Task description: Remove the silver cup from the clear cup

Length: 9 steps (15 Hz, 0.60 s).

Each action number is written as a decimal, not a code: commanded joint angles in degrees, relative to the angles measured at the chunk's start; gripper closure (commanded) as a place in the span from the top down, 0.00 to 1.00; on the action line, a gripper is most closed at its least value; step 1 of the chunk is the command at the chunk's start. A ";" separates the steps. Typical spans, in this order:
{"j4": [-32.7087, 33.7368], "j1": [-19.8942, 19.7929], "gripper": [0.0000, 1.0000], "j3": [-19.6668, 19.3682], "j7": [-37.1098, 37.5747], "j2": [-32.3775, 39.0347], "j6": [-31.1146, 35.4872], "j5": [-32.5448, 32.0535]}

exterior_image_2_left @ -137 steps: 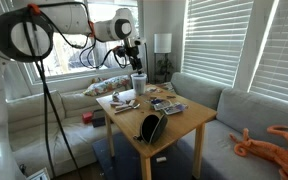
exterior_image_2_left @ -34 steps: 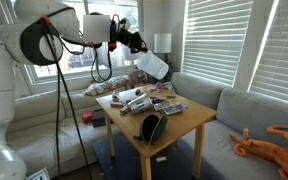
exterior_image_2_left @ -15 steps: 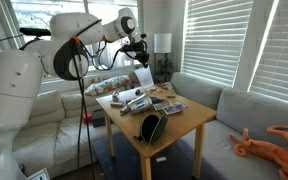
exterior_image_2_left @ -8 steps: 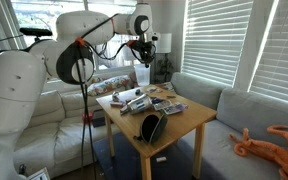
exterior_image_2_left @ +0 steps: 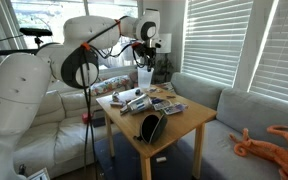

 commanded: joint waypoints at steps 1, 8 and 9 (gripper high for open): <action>2.43 3.01 0.01 -2.83 7.51 1.17 0.09 -4.28; 3.12 5.13 0.49 -4.28 11.58 1.86 -1.11 -7.52; 3.08 4.97 0.57 -3.95 11.13 1.40 -0.90 -6.97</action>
